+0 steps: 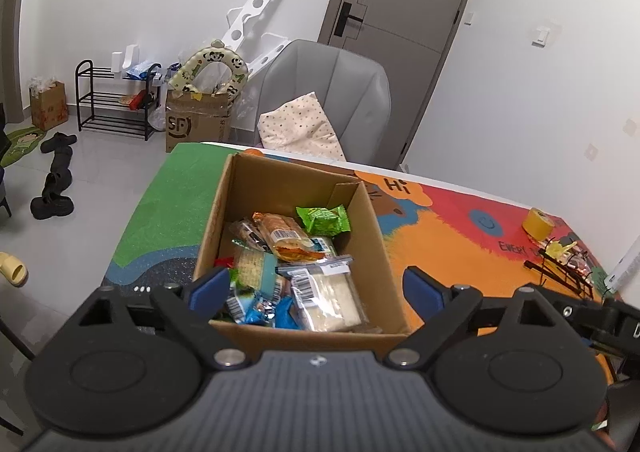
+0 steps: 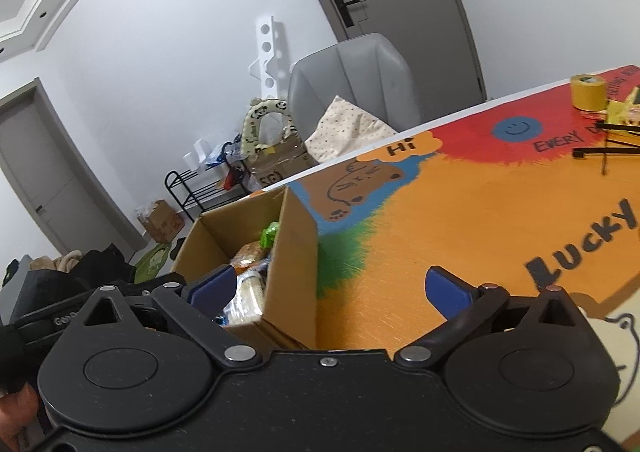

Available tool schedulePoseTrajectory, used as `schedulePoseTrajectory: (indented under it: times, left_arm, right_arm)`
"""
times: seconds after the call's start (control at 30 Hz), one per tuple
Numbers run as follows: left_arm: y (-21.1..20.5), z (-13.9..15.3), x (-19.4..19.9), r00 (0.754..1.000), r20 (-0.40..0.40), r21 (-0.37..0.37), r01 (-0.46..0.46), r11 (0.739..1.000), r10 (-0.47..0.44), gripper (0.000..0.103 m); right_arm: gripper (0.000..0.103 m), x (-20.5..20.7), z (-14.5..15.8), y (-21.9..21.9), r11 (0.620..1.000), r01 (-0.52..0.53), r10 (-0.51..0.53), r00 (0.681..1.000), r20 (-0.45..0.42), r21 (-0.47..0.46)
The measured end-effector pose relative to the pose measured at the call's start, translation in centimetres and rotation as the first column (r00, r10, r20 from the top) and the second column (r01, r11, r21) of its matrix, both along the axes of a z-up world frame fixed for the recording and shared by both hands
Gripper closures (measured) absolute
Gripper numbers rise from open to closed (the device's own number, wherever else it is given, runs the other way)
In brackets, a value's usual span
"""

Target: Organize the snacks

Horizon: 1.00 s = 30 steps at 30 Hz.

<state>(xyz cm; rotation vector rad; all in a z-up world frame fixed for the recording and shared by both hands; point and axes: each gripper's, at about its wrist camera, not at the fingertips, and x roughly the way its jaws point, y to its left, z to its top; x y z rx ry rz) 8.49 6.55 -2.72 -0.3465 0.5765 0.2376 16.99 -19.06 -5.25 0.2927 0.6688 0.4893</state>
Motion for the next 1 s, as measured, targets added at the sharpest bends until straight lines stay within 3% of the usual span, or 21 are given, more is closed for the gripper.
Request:
schedulePoseTrajectory:
  times: [0.53, 1.0]
  left_arm:
    - [-3.1, 1.7, -3.1, 0.996, 0.028, 0.042, 0.078, 0.996, -0.079, 0.008]
    - [-3.8, 2.8, -6.7, 0.989, 0.051, 0.053, 0.133, 0.99, -0.135, 0.007]
  right_arm:
    - [0.0, -4.2, 1.3, -3.9, 0.996, 0.083, -0.082, 0.996, 0.039, -0.042]
    - [0.0, -8.0, 3.5, -5.4, 0.992, 0.094, -0.086, 0.992, 0.097, -0.08]
